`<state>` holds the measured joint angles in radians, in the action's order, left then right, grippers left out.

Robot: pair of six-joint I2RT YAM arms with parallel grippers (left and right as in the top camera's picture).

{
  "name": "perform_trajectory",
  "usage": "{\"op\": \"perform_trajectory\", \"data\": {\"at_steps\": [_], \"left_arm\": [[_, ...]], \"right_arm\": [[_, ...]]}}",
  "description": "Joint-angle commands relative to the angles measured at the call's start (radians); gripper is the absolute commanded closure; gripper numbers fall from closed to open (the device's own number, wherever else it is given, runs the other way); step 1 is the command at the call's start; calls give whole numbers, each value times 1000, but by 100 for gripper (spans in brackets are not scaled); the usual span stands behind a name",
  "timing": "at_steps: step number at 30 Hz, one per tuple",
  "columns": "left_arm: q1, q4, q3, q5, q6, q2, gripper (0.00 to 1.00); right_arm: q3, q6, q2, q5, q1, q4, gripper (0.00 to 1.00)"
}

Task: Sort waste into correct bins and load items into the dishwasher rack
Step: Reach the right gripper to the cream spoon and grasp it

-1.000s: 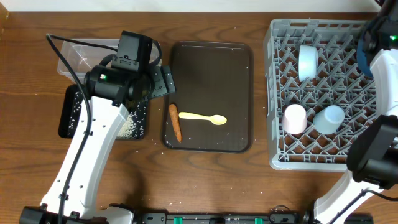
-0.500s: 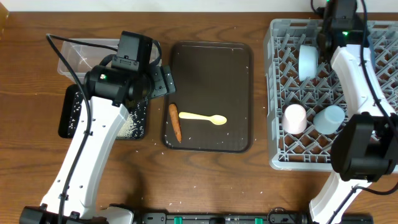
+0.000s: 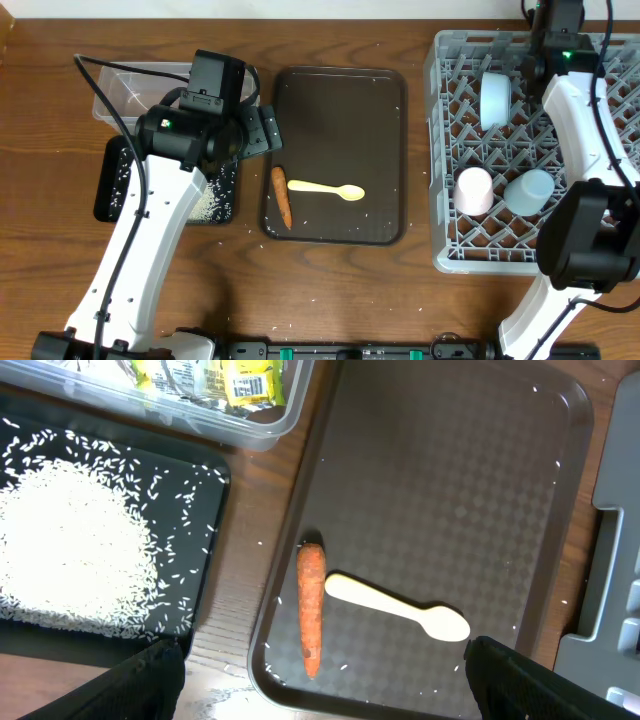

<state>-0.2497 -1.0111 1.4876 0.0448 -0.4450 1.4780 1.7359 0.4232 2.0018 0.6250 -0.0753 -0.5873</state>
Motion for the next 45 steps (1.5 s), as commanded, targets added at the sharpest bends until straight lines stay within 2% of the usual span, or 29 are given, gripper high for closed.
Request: {"op": "perform_trajectory", "data": {"at_steps": [1, 7, 11, 13, 14, 22, 24, 27, 30, 35, 39, 42, 45], "left_arm": [[5, -2, 8, -12, 2, 5, 8], [5, -2, 8, -12, 2, 5, 8], [5, -2, 8, -12, 2, 5, 8], [5, -2, 8, -12, 2, 5, 8], [5, -2, 8, -12, 2, 5, 8], [5, -2, 8, -12, 2, 5, 8], [5, -2, 8, -12, 2, 5, 8], [5, -2, 8, -12, 2, 5, 8], [5, -2, 8, -12, 2, 5, 8], [5, -1, 8, -12, 2, 5, 8], [5, 6, 8, -13, 2, 5, 8], [10, 5, 8, -29, 2, 5, 8], [24, 2, 8, -50, 2, 5, 8]], "right_arm": [[1, -70, -84, -138, -1, 0, 39], [2, -134, -259, -454, -1, -1, 25], [2, -179, -366, -592, 0, -14, 17], [2, -201, -409, -648, 0, -32, 9], [2, -214, -426, -674, 0, -44, 1], [2, -453, -506, -995, 0, -173, 1], [1, -456, -504, -1117, 3, -204, 1], [1, -457, -489, -1199, 28, -254, 1], [1, -478, -466, -1198, 82, -309, 2], [-24, -580, -410, -1144, 225, -356, 19], [-58, -745, -335, -978, 337, -380, 20], [-93, -782, -260, -961, 403, -378, 27], [-132, -821, -185, -934, 451, -371, 28]]}}
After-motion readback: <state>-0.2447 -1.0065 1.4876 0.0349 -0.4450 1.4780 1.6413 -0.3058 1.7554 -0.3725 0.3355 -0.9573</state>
